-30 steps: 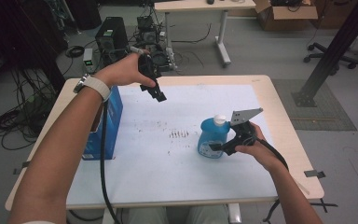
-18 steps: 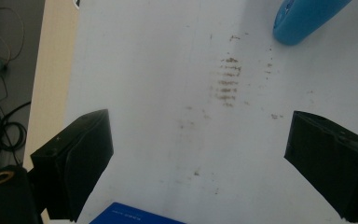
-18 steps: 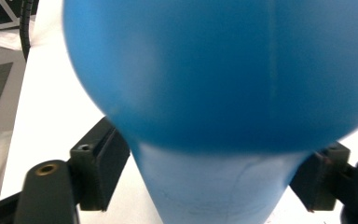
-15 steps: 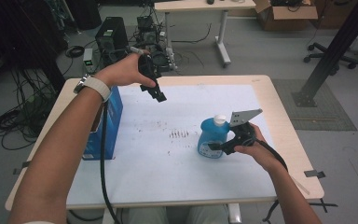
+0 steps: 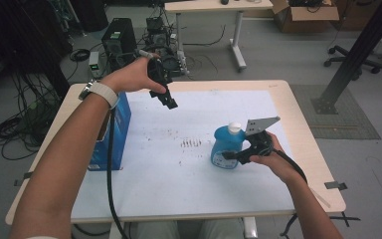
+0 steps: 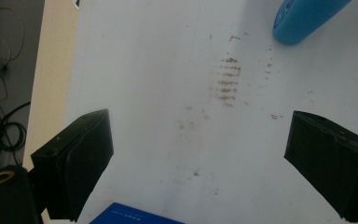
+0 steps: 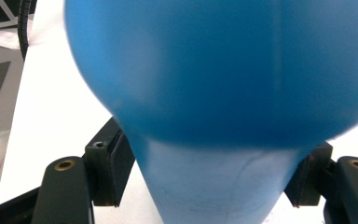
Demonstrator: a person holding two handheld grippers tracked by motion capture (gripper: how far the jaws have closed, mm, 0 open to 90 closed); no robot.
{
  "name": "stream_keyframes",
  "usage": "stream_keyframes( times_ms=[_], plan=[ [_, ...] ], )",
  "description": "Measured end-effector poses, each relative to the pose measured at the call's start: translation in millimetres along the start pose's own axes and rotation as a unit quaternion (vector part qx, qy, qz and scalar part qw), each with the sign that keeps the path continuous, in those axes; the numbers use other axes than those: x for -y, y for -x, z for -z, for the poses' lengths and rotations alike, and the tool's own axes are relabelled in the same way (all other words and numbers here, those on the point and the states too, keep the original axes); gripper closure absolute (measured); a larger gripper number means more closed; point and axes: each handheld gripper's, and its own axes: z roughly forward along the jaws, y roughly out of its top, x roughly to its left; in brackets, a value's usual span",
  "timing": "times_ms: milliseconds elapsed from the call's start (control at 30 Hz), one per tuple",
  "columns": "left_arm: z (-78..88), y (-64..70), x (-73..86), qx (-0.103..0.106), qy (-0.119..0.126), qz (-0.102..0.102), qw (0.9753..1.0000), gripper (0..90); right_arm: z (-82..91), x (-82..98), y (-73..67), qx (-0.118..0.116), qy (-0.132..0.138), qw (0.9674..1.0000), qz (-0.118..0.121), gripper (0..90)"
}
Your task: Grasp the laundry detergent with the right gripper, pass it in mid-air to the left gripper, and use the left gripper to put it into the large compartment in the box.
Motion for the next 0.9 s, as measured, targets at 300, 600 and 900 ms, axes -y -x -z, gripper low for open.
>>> stream_keyframes(
  times_ms=[300, 600, 900],
  plan=[
    [-0.5, 0.1, 0.1, 0.0, 0.0, -0.001, 1.0, 8.1, 0.3, -0.2, -1.0, 0.001, -0.001, 1.0, 0.006, 37.4],
    [-0.6, 0.5, 0.4, -0.001, -0.001, -0.001, 1.0, 8.1, 1.0, 1.0, -0.9, 0.008, 0.002, 0.9999, 0.009, 42.3],
    [0.1, 5.4, -2.8, -0.002, 0.0, -0.013, 0.9999, 8.2, 2.0, -1.0, -3.1, 0.015, 0.006, 0.9997, 0.019, 43.8]
  ],
)
